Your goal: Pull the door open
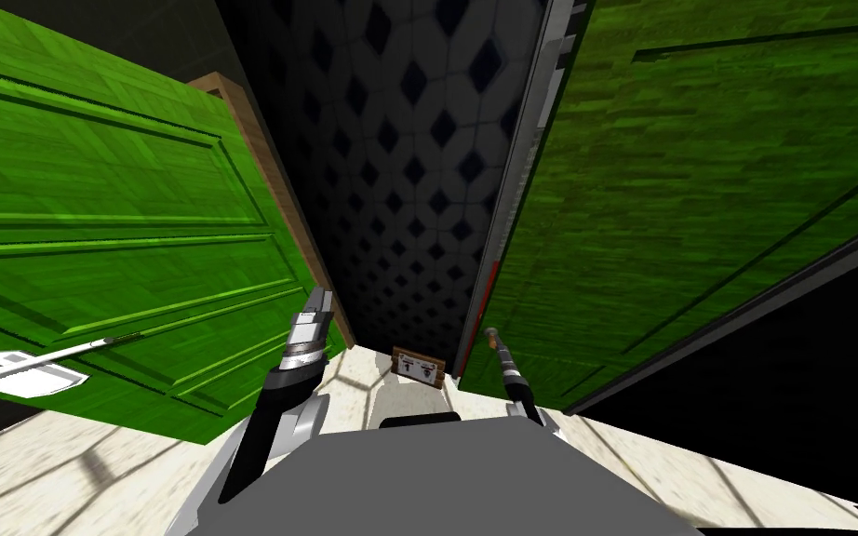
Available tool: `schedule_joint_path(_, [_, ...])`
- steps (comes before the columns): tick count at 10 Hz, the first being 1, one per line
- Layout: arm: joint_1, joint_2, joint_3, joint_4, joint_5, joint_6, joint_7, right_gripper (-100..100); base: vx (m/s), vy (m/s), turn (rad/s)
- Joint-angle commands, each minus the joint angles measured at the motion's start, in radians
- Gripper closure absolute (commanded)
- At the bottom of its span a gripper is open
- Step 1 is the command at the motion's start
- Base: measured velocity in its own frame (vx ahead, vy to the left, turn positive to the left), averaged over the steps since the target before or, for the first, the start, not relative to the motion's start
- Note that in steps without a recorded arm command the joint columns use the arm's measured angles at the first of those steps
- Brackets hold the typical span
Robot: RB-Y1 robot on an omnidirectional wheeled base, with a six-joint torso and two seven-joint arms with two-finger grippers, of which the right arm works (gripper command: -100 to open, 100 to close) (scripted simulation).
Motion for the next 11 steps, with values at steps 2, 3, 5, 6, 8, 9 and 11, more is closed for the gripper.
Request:
schedule_joint_path(2, [0.000, 0.003, 0.007, 0.002, -0.020, 0.001, -0.069, 100, -0.038, -0.013, 0.058])
schedule_joint_path(3, [0.000, 0.003, 0.007, 0.002, -0.020, 0.001, -0.072, 100, -0.033, -0.015, 0.037])
schedule_joint_path(5, [0.000, 0.002, 0.014, 0.000, -0.049, 0.005, -0.137, 100, -0.047, -0.025, 0.089])
schedule_joint_path(6, [0.000, 0.002, 0.014, 0.000, -0.049, 0.005, -0.155, 100, -0.048, -0.025, 0.057])
schedule_joint_path(8, [0.001, 0.001, 0.017, -0.001, -0.063, 0.007, -0.197, 100, -0.045, -0.014, 0.053])
schedule_joint_path(9, [0.001, 0.001, 0.020, -0.002, -0.077, 0.009, -0.235, 100, -0.038, -0.019, 0.084])
schedule_joint_path(11, [0.001, 0.000, 0.023, -0.003, -0.092, 0.011, -0.279, 100, -0.033, -0.020, 0.058])
